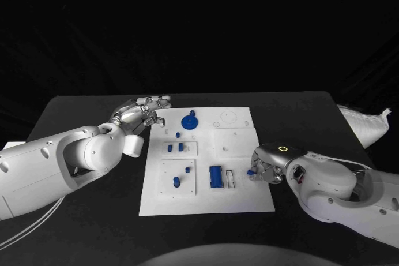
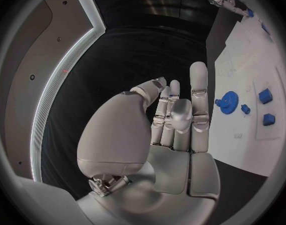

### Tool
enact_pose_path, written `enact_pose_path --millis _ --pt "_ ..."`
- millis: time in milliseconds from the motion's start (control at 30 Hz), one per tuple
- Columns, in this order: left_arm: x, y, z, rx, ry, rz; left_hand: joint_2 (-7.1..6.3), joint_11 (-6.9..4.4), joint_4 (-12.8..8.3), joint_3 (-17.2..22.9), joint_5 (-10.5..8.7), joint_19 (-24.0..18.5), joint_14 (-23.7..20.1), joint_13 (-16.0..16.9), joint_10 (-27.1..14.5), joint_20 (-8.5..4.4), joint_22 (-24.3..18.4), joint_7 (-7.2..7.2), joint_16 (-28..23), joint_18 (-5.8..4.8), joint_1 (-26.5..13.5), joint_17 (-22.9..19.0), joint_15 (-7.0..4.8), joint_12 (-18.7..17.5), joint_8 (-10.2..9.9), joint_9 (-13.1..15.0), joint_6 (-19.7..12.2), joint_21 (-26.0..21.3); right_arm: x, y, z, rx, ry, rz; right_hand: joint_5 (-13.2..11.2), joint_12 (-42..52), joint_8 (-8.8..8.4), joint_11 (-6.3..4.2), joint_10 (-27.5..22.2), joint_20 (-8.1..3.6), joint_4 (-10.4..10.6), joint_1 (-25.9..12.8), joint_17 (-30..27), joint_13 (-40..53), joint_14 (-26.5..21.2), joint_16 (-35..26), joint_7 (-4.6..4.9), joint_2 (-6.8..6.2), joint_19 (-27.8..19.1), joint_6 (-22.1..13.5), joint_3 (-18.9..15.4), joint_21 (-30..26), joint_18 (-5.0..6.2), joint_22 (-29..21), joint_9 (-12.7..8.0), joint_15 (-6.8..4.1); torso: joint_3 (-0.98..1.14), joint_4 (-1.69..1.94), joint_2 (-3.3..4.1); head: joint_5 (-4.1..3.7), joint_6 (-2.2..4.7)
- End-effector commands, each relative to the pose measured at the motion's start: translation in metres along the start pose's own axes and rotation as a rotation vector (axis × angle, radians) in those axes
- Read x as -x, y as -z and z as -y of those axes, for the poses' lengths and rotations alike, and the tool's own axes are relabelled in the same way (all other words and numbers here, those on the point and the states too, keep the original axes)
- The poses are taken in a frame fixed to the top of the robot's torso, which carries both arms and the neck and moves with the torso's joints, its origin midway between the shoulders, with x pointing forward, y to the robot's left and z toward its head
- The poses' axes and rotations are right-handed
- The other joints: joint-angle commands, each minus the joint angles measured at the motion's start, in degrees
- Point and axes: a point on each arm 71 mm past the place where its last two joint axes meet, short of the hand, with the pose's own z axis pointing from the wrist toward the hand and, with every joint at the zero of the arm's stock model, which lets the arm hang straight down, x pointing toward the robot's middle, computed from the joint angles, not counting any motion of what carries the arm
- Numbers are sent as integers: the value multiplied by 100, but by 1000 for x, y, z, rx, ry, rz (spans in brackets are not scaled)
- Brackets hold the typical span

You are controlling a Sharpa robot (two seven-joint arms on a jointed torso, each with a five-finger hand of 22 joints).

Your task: Assemble the parts on the task board

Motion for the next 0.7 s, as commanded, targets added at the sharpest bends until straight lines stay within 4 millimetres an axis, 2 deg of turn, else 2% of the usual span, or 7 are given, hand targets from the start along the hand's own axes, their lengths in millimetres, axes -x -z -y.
enact_pose_path --millis 33,67,167,267,367,533,700 --pt "-3 0 0 -5 4 -21 42 -8 -31 -6 5 -35 -44 7 -37 19 -10 6 -12 103 6 -9 6 17 19 -2 -46 -32 -14 0 2 -14 28 -67 211 -28 -58 -39 18 -27 14 238 834 -385 483 23 5 356 15 4 260 13 -88 5 14 -25 4 4 2 8 3" --pt "-2 0 0 -5 4 -21 43 -8 -37 -5 6 -36 -45 8 -43 19 -10 6 -12 103 10 -11 6 23 22 -2 -48 -32 -14 0 2 -15 12 -67 349 -28 -73 -32 20 -25 23 199 840 -380 484 26 11 343 16 2 382 14 -89 9 17 -21 5 4 2 13 8" --pt "-2 0 0 -5 4 -21 43 -8 -37 -5 6 -36 -45 8 -43 19 -10 6 -12 103 10 -11 6 23 22 -2 -48 -32 -14 0 2 -20 -45 -77 536 -29 -105 -22 27 -16 53 63 847 -370 486 28 23 273 20 3 723 17 -90 16 32 -10 6 4 2 20 2" --pt "-2 0 0 -5 4 -21 46 -8 -40 -3 6 -36 -45 8 -45 20 -10 6 -11 104 14 -10 6 26 23 -2 -48 -33 -15 1 2 -30 -119 -87 667 -24 -134 -11 42 -3 66 -185 860 -350 489 34 30 85 24 28 1259 22 -91 29 77 1 6 5 3 27 -3" --pt "-2 0 0 -5 4 -21 46 -8 -41 -3 6 -36 -45 8 -45 20 -10 6 -11 104 15 -10 6 27 23 -1 -48 -33 -14 1 2 -39 -188 -86 772 -5 -162 -8 58 6 59 -404 870 -322 491 38 40 -72 27 36 1656 25 -93 39 116 3 6 0 -1 35 -1" --pt "-3 -1 0 -5 4 -22 46 -8 -41 -3 6 -36 -45 8 -45 20 -10 6 -11 104 15 -10 6 27 23 -1 -48 -33 -10 3 2 -50 -268 -68 775 6 -182 4 71 7 64 -619 881 -303 493 43 40 -185 31 51 1906 32 -93 52 154 6 2 2 -1 39 6" --pt "-3 -1 0 -4 5 -23 46 -8 -41 -3 6 -36 -45 8 -45 20 -10 6 -11 104 15 -10 6 27 23 -1 -48 -33 -2 5 1 -59 -344 -32 913 -13 -194 1 73 6 58 -793 889 -306 495 46 38 -282 33 76 2077 33 -94 58 189 5 -2 5 2 30 10"
